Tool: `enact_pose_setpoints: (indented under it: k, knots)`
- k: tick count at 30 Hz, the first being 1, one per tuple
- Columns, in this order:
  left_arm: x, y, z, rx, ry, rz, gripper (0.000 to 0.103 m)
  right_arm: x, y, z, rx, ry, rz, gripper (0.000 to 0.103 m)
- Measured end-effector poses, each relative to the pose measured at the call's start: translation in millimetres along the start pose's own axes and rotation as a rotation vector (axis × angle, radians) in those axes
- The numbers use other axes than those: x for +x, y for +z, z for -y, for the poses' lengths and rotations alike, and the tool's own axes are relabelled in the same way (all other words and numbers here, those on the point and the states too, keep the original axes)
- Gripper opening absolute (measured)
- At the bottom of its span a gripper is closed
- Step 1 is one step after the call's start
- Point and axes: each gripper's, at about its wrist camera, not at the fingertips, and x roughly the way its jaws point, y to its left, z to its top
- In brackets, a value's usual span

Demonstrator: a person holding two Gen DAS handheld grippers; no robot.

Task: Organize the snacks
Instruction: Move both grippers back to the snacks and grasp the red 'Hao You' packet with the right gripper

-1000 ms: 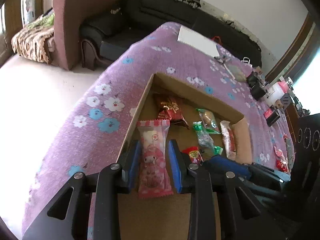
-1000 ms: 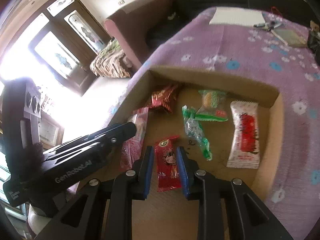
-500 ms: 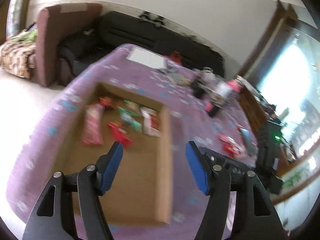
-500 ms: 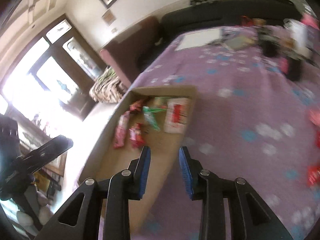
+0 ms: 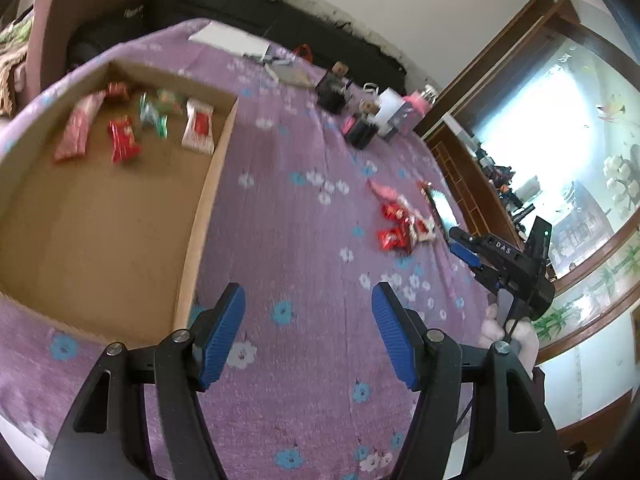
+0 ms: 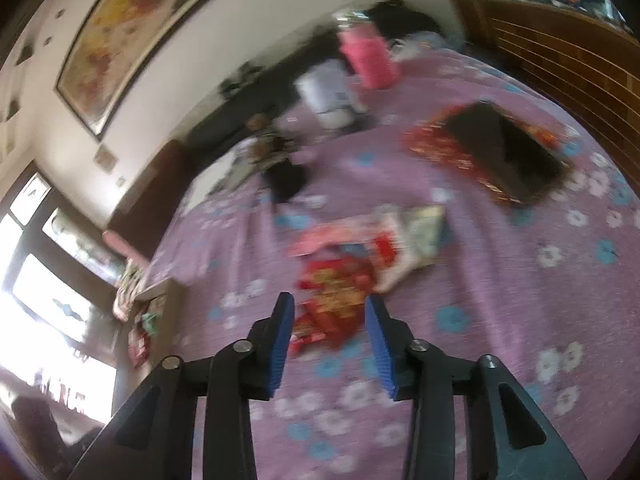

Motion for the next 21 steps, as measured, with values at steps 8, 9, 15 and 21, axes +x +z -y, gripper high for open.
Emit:
enact_pose_setpoints:
  k: [8, 9, 15, 21]
  knots:
    - [2, -5, -5, 0.008, 0.039, 0.008, 0.065, 39, 12, -5, -0.056, -0.061, 0.017, 0.041]
    - [3, -5, -5, 0.007, 0.037, 0.008, 0.065, 44, 15, -12, -0.088, -0.087, 0.032, 0.041]
    - [6, -3, -14, -0.004, 0.046, -0.002, 0.065, 99, 20, -47, -0.2, -0.139, -0.086, 0.026]
    - [13, -4, -21, -0.012, 0.051, -0.021, 0.065, 102, -27, -83, -0.294, 0.228, -0.341, 0.021]
